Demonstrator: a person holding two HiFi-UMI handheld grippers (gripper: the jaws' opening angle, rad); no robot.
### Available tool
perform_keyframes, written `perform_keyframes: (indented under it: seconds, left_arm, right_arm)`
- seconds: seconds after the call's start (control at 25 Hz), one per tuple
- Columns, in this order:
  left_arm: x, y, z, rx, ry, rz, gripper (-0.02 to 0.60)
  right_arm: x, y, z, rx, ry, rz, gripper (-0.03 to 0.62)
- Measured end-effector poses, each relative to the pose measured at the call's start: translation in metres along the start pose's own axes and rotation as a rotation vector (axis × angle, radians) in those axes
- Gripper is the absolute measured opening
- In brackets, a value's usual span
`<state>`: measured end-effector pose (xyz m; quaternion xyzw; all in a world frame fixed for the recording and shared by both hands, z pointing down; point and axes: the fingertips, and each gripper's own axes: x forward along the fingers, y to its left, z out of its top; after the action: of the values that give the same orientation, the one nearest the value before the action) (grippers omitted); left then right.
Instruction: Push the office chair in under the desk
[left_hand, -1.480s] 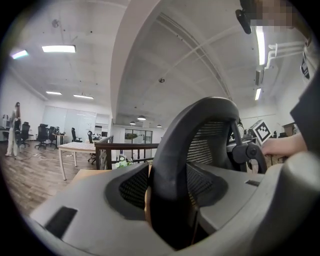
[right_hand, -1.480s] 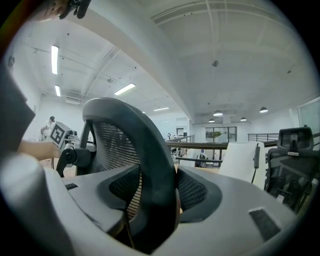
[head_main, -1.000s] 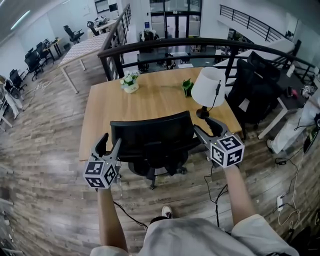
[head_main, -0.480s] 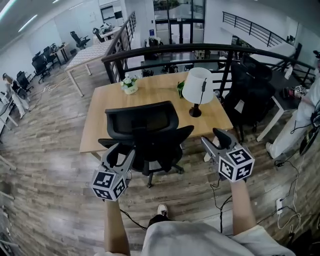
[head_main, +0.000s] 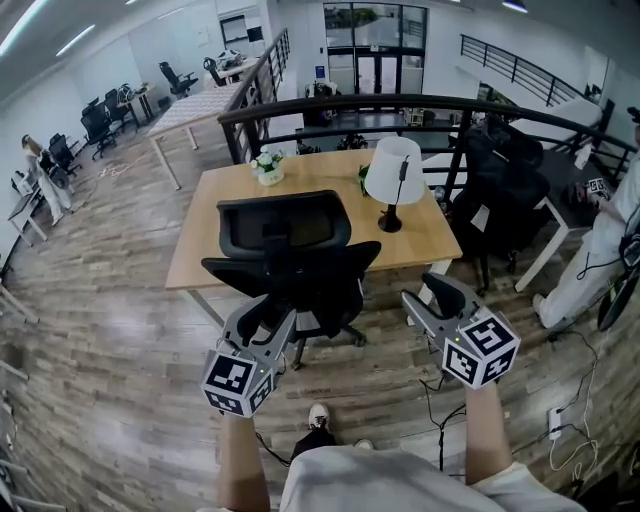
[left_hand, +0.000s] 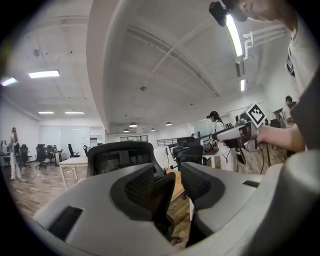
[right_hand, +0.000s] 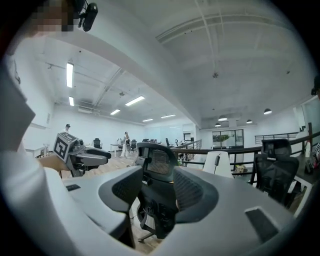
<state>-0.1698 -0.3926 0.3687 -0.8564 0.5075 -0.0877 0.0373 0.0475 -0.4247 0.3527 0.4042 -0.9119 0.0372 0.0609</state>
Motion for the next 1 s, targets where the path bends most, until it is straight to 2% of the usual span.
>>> perform_keyframes:
  seconds: [0.12,0.36,0.56,0.72,1.0]
  left_arm:
    - [-0.010,-0.014,0.009,0.006,-0.025,0.006,0.165]
    - [-0.014,-0.040,0.017,0.024,-0.044,-0.028,0.113]
    - [-0.018,-0.042,0.022,0.024,-0.050,0.001,0.029]
    - [-0.021,-0.040,0.022,0.021,-0.048,0.014,0.021]
    - [-0.017,-0.041,0.022,0.020,-0.055,0.012,0.021]
  right_arm:
    - [-0.010,0.010,0.005,-0.010,-0.019,0.022,0.197]
    - [-0.018,0.022,0.005,-0.019,-0.049,0.022,0.093]
    - [-0.018,0.034,0.005,-0.028,-0.057,0.050,0.020]
    - [-0.017,0.037,0.001,-0.067,-0.040,0.056,0.020]
    - [-0.013,0.035,0.001,-0.075,-0.031,0.060,0.019]
